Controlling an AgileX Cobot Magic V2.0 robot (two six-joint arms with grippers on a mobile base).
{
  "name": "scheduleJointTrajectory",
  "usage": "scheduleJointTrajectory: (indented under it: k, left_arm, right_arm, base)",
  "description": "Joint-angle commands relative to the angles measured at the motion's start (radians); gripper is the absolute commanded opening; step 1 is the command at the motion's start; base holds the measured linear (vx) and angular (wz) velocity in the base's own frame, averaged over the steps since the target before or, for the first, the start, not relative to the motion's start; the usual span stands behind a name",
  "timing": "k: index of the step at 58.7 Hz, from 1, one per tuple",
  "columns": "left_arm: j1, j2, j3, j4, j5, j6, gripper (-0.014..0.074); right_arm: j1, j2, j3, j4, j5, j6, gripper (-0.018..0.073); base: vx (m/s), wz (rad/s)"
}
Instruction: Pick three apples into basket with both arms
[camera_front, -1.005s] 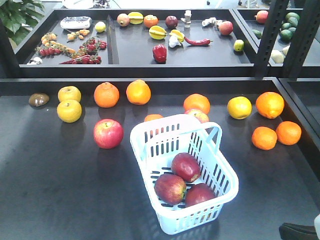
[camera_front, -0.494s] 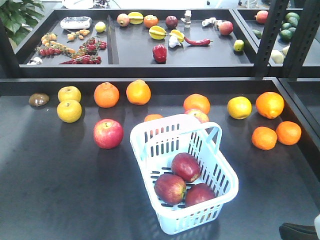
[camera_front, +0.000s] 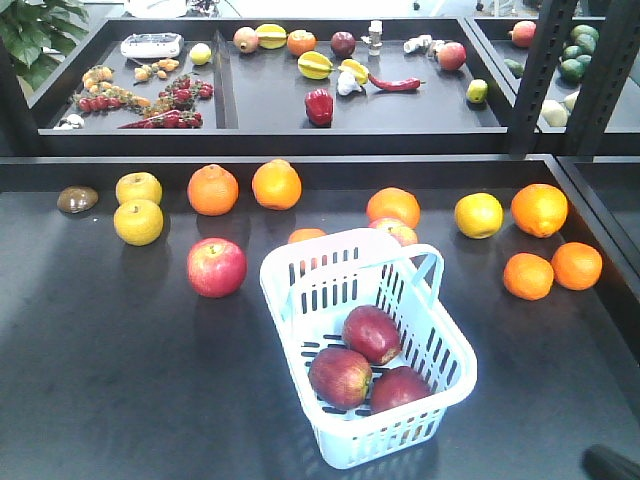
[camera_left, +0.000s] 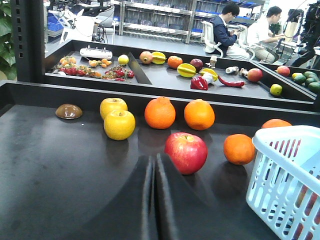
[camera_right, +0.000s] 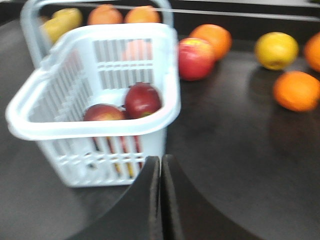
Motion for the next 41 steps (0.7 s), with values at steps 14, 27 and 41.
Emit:
scheduleJointTrajectory:
  k: [14, 27, 41]
  left_arm:
    - [-0.001, -0.003, -0.026, -0.008, -0.082, 0.001, -0.0006]
    - [-0.001, -0.003, -0.026, -0.008, -0.082, 0.001, -0.0006]
    - [-0.001, -0.003, -0.026, -0.008, -0.082, 0.001, -0.0006]
  right_arm:
    - [-0.187, -0.180, 0.061, -0.115, -0.028, 0.252, -0.0009]
    - [-0.187, -0.179, 0.061, -0.144, -0.118, 0.241, -0.0009]
    - [-0.187, -0.179, 0.061, -0.144, -0.267, 0.184, -0.0009]
  base:
    - [0.00, 0.00]
    - [0.00, 0.00]
    - [0.00, 0.00]
